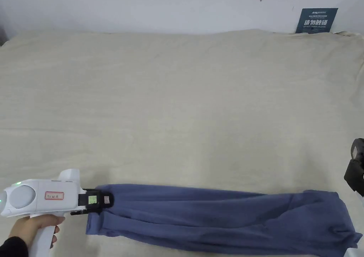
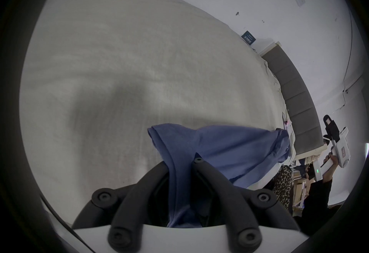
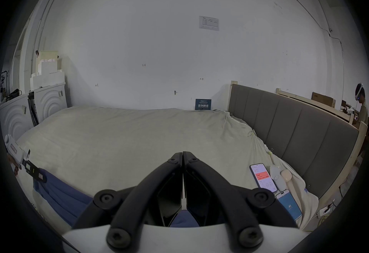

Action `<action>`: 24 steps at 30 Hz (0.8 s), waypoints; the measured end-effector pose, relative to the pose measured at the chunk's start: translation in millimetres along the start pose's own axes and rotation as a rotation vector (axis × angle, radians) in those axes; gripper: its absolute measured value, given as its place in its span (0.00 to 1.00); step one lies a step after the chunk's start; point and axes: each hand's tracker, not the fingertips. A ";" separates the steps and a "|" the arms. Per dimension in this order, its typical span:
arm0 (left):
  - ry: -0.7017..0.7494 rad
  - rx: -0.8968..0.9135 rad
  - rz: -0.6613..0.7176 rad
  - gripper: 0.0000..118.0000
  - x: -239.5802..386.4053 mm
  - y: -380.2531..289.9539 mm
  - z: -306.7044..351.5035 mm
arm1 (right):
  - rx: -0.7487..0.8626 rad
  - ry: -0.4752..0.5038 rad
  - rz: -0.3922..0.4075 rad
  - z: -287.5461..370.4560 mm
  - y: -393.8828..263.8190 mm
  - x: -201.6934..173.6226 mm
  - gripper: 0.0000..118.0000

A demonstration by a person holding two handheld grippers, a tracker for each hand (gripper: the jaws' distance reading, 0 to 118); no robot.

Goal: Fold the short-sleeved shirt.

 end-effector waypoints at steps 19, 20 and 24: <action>0.199 -0.007 -0.077 0.05 113.9 7.0 43.4 | 0.053 0.049 -0.045 13.8 3.7 22.0 0.00; 0.192 -0.014 -0.090 0.05 126.4 6.2 37.2 | 0.056 0.051 -0.047 14.8 3.8 23.4 0.00; 0.153 -0.046 -0.136 0.05 169.3 1.5 3.0 | 0.065 0.054 -0.054 18.2 3.5 28.1 0.00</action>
